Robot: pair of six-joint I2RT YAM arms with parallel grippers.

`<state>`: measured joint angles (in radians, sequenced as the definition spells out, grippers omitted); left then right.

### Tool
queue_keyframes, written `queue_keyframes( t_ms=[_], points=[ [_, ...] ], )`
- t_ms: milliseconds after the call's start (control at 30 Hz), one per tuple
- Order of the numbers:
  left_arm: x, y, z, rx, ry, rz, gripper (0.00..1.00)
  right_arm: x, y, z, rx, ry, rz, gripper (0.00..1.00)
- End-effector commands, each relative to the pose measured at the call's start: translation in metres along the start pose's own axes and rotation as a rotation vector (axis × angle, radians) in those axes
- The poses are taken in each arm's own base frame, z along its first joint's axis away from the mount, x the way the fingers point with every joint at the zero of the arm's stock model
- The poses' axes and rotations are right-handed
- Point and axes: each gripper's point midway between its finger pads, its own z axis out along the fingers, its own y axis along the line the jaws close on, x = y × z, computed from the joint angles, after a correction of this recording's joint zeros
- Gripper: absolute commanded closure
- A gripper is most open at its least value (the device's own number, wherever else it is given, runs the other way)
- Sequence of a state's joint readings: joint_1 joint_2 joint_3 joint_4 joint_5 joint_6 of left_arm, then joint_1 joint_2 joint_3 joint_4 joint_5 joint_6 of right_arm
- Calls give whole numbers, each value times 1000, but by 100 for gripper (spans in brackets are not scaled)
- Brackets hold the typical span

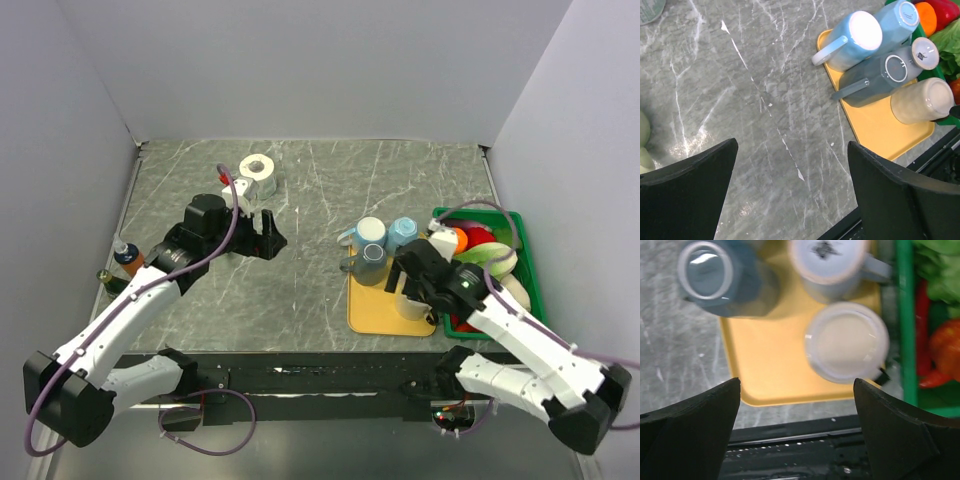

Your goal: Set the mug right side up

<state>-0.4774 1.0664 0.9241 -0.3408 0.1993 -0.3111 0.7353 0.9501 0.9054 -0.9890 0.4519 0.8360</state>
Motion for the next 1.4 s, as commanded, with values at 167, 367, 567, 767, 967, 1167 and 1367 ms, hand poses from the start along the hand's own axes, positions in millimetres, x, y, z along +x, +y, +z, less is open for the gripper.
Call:
queue_keyframes(
  t_ms=[167,367,567,767,967,1167,1367],
  points=[
    [-24,-15,-13,63,-84,52,4,21,-26,9,-48,50,91,0],
    [-20,-14,-10,62,-77,38,4,27,-44,26,1,85,127,0],
    [-18,-11,-4,49,-56,37,4,29,-38,39,-49,89,135,0],
    [-18,-10,-1,49,-49,37,4,30,-29,42,-149,49,86,1],
    [-17,-11,0,55,-43,31,4,40,-21,42,-207,84,75,1],
    [-15,-10,1,49,-39,32,4,35,-8,42,-262,80,81,1],
    [-15,-8,0,36,-38,34,4,32,-7,49,-232,96,68,2]
  ],
)
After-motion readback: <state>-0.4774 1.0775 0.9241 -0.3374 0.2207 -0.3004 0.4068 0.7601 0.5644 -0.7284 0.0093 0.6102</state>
